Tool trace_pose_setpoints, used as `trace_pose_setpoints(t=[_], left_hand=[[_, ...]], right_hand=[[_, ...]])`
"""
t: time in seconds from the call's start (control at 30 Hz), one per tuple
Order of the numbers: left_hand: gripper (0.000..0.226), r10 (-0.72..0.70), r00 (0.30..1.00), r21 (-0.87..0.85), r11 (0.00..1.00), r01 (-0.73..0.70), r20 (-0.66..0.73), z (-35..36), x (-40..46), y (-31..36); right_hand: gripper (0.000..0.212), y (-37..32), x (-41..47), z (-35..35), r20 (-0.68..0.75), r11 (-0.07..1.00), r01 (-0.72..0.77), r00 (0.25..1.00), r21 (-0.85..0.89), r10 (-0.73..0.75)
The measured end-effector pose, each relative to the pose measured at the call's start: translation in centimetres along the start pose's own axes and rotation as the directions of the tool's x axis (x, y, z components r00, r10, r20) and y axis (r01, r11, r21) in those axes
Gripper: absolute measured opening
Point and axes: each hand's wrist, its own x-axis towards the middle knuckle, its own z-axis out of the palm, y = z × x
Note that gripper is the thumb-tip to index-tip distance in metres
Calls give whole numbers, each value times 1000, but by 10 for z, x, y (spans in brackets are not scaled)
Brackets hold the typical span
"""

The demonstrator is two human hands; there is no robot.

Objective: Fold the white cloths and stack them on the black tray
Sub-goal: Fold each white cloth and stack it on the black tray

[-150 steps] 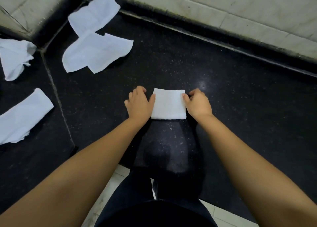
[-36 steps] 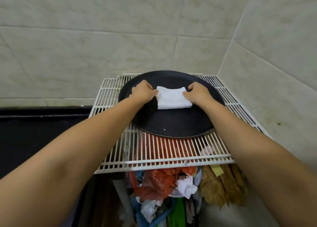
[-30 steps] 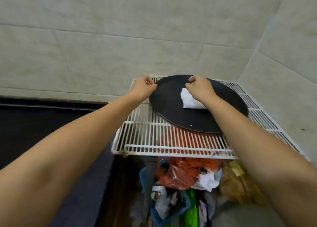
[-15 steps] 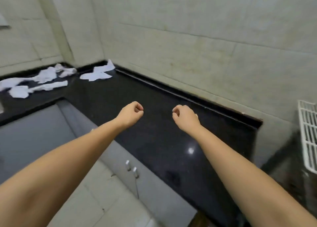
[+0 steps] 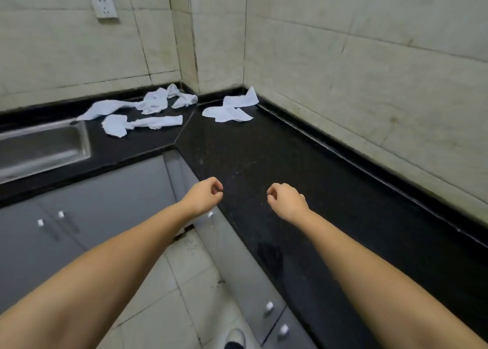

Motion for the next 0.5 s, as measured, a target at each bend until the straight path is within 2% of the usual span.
trace_pose_setpoints(t=[0.3,0.5], left_hand=[[10,-24,999,-50,998,25,25,-47,178,-30],[14,-7,996,-57,998,12,93,-56,307,-64]], right_hand=[[23,-32,185,-10,89,1000,-10,996,-25,12],[20,-38,307,-3,96,998,-63,993,-23,65]])
